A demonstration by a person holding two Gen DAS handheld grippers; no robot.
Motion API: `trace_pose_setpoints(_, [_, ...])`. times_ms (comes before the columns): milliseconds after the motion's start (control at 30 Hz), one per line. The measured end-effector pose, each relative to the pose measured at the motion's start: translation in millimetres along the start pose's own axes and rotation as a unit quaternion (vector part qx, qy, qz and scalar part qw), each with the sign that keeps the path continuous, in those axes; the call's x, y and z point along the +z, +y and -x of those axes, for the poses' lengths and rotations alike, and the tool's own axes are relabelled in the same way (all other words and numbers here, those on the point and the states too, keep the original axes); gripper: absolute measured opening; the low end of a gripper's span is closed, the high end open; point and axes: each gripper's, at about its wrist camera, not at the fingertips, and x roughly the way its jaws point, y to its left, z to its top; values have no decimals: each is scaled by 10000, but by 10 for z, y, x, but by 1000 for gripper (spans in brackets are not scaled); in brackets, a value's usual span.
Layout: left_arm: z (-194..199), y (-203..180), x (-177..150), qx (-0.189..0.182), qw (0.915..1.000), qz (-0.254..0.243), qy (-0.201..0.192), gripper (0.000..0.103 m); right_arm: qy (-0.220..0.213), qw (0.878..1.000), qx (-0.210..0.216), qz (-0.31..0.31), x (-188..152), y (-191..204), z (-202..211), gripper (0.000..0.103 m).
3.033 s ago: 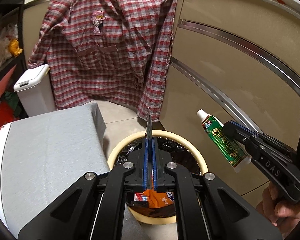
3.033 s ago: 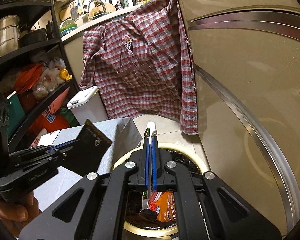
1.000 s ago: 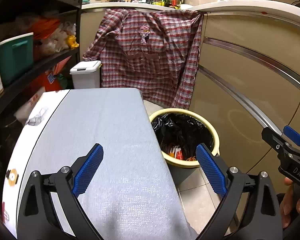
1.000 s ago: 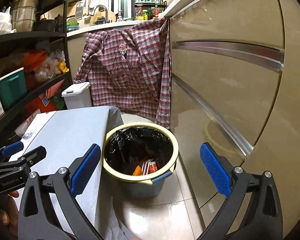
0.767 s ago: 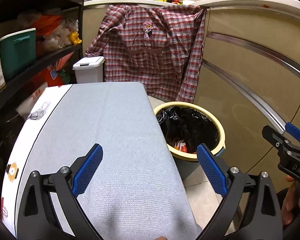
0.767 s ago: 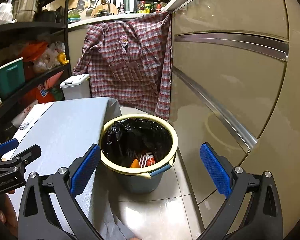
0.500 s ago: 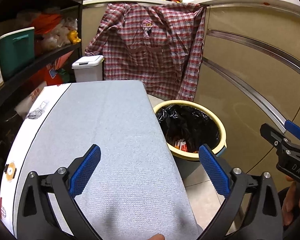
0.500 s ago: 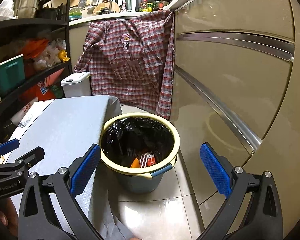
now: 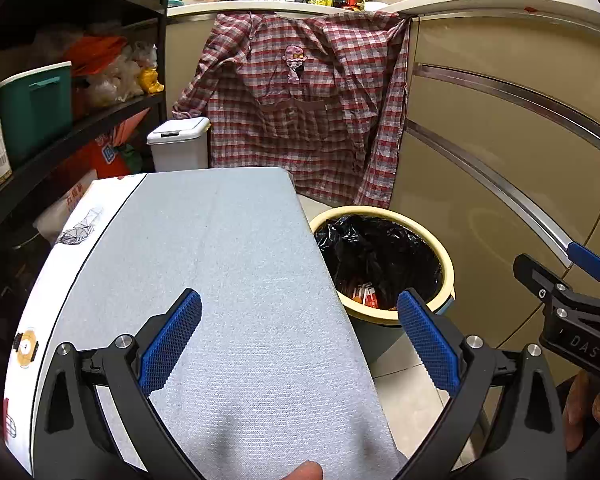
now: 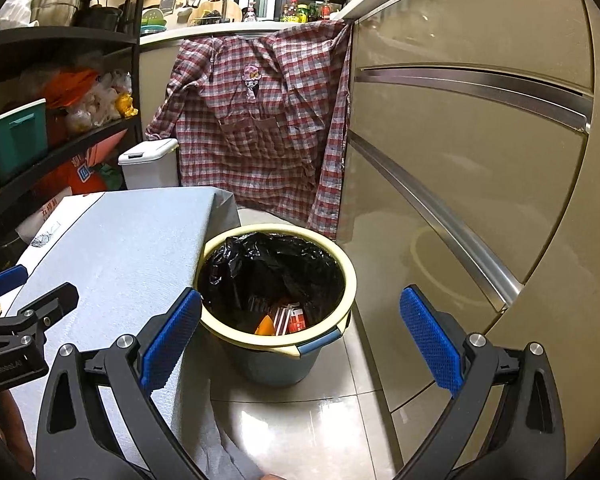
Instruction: Collect trash
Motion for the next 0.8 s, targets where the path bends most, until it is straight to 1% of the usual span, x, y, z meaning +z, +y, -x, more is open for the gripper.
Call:
trace_pose_setpoints(467, [26,-26,3,-11,10000,3,-48,95,-10,10000,-2,5,-1,-10,-3,98])
trace_pose_setpoints(800, [31,-5,-2,-47,10000,36,-1,95,-10,10000,-5,6,-5,-1,1,98])
